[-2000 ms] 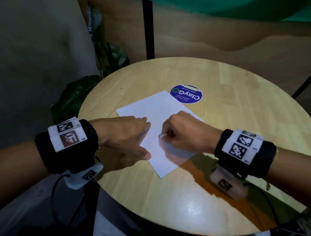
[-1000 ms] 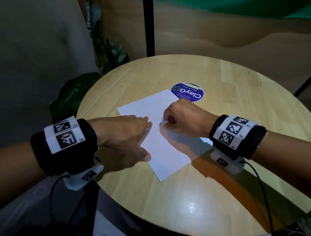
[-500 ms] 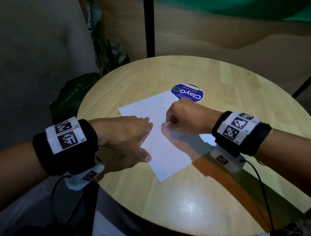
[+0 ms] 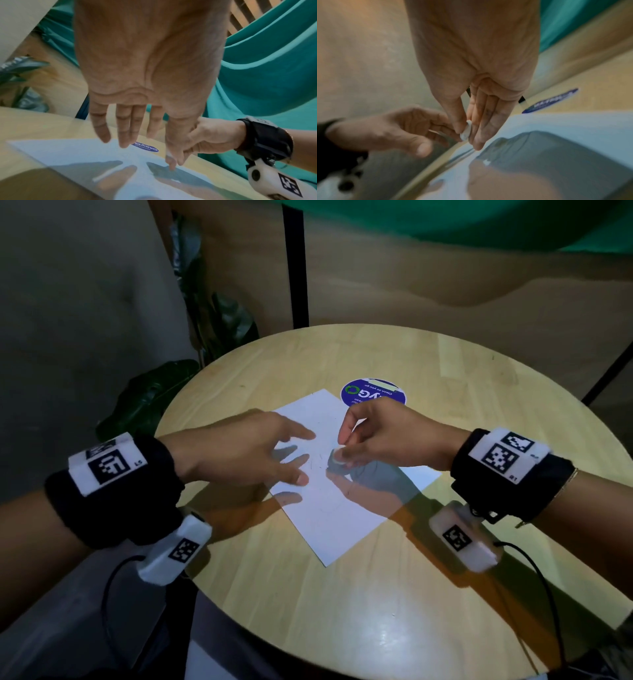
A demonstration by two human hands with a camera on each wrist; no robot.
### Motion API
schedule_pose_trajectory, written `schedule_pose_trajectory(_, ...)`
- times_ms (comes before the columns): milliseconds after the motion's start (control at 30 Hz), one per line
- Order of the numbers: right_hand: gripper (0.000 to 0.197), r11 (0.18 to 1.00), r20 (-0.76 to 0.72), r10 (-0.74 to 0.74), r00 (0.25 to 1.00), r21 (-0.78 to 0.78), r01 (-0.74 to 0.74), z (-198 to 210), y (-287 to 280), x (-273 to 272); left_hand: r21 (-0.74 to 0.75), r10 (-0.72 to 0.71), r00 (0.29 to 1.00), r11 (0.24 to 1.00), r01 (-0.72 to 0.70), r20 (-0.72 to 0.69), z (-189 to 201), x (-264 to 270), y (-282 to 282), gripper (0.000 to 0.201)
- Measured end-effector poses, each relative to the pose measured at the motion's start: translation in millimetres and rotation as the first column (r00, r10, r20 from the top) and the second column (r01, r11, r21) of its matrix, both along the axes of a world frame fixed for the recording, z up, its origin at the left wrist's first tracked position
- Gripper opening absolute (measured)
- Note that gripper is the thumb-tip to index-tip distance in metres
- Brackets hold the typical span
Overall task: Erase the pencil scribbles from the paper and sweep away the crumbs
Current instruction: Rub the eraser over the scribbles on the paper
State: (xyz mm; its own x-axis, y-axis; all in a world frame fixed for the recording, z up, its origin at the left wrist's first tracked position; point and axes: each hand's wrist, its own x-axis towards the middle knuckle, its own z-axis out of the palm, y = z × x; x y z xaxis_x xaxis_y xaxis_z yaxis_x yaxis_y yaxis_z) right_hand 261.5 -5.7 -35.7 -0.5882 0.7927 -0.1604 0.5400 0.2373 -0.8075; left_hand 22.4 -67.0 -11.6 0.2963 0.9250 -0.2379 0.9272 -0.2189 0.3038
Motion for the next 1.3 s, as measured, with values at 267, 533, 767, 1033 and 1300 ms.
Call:
schedule_pose_trajectory(267,0.023,0.923,-0.367,-0.092,0.926,-0.380,-0.059,-3.0,1.9,-14.0,0.065,0.123,0.855,0.982,-0.180,0.504,-13.9,12.7,10.9,0.008)
schedule_pose_trajectory(533,0.097,0.925,0.556,0.196,0.808,0.170,-0.341,-20.6,10.1,-16.9,-0.017,0.092,0.970,0.996,-0.090,0.225,-26.5,5.2,50.5,0.010)
schedule_pose_trajectory(767,0.113,0.913,0.613,0.209,0.762,0.157,-0.377,-32.5,16.5,-17.8,-0.142,-0.087,0.986,0.984,0.108,0.143,-25.4,9.3,62.4,0.007)
schedule_pose_trajectory(1033,0.111,0.912,0.600,0.220,0.769,0.152,-0.380,-36.3,20.4,-18.3,-0.043,-0.236,0.964,0.969,0.242,0.119,-28.0,2.4,67.5,0.008)
schedule_pose_trajectory(1300,0.114,0.911,0.604,0.232,0.762,0.139,-0.388,-36.8,20.8,-18.6,-0.044,-0.226,0.969,0.972,0.231,0.103,-24.7,0.6,74.1,0.007)
